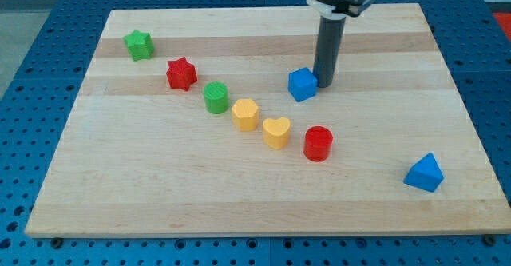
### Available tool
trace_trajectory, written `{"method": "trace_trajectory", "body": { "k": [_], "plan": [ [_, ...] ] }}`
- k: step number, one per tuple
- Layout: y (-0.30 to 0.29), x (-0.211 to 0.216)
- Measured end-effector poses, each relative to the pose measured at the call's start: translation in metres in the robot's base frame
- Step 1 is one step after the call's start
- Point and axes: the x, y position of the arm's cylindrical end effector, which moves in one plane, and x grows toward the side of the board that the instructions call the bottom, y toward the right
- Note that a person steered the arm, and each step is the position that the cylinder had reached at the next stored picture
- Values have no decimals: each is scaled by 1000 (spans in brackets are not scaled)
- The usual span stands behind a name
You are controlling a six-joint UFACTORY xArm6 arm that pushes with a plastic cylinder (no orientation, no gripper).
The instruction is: Put the blue cube diagonally top left to the yellow hexagon
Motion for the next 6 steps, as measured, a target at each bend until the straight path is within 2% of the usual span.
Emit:
{"method": "trace_trajectory", "body": {
  "k": [1,3,4,6],
  "plan": [
    [-14,0],
    [3,35],
    [-1,36],
    [-48,9]
  ]
}}
